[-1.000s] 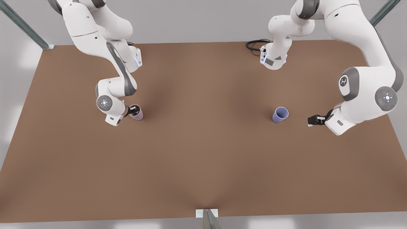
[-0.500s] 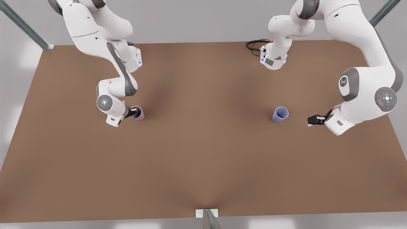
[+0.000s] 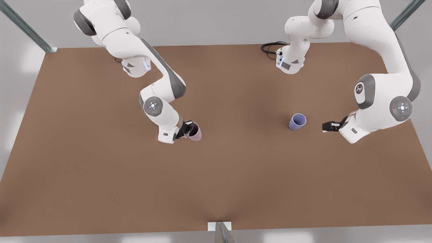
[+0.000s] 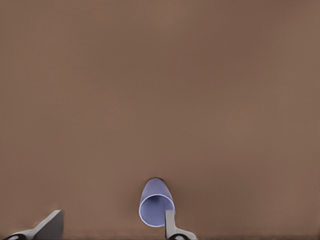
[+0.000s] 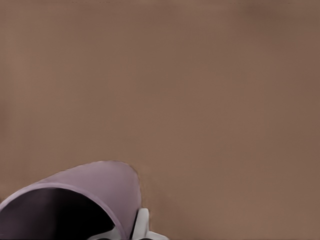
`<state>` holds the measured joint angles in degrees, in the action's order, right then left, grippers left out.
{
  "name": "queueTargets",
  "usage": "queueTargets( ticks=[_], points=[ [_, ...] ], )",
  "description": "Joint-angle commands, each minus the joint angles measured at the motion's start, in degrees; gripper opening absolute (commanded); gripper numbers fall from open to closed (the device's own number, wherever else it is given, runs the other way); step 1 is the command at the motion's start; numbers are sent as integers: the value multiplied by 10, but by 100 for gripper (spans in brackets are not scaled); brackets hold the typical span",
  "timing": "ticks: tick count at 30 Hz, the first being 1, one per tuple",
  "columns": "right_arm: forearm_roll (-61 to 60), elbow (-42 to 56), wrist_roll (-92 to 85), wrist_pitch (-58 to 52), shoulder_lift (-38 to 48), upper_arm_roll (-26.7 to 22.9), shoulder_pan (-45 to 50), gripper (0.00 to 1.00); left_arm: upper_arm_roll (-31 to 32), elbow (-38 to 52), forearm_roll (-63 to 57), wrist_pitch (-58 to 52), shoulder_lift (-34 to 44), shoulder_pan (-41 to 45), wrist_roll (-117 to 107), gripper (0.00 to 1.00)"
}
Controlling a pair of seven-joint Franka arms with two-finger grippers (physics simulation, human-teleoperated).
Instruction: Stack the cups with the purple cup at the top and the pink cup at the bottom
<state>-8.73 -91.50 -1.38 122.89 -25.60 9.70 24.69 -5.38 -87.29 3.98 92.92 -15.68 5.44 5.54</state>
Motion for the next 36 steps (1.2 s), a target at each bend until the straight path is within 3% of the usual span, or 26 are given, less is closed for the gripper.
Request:
queueTargets(
  ticks=[1,3,5,6,10,16,24,25,28,30,33,36],
  points=[
    [-8,76,252,-79,-47,-28,57,21,0,-33,0,59,13,0,0,100],
    [-6,203,342,-86,-150,-50,111,21,0,-107,0,127,43,0,0,100],
    [-6,270,374,-67,-209,-78,150,21,0,-196,0,212,79,0,-1,100],
    [-7,316,403,-74,-239,-120,191,21,0,-228,0,247,90,1,-6,100],
    [-5,440,434,-95,-341,-125,208,21,1,-351,0,371,116,1,-5,100],
    [-1,437,448,-94,-350,-132,220,21,0,-464,-1,448,127,4,-5,100],
    [-1,440,447,-78,-377,-130,220,21,-1,-529,-1,453,119,4,-6,100],
    [-2,440,446,-81,-376,-131,220,28,-1,-529,-1,452,108,4,-6,100],
    [-4,440,445,-78,-375,-132,219,62,-1,-530,0,450,90,4,-6,100],
    [-6,440,445,-67,-375,-131,218,64,-1,-530,0,446,78,4,-12,100],
    [-7,440,444,-72,-373,-133,217,64,-1,-530,-1,445,74,4,-15,68],
    [-7,436,444,-77,-366,-133,217,64,0,-530,0,444,69,5,-15,61]
  ],
)
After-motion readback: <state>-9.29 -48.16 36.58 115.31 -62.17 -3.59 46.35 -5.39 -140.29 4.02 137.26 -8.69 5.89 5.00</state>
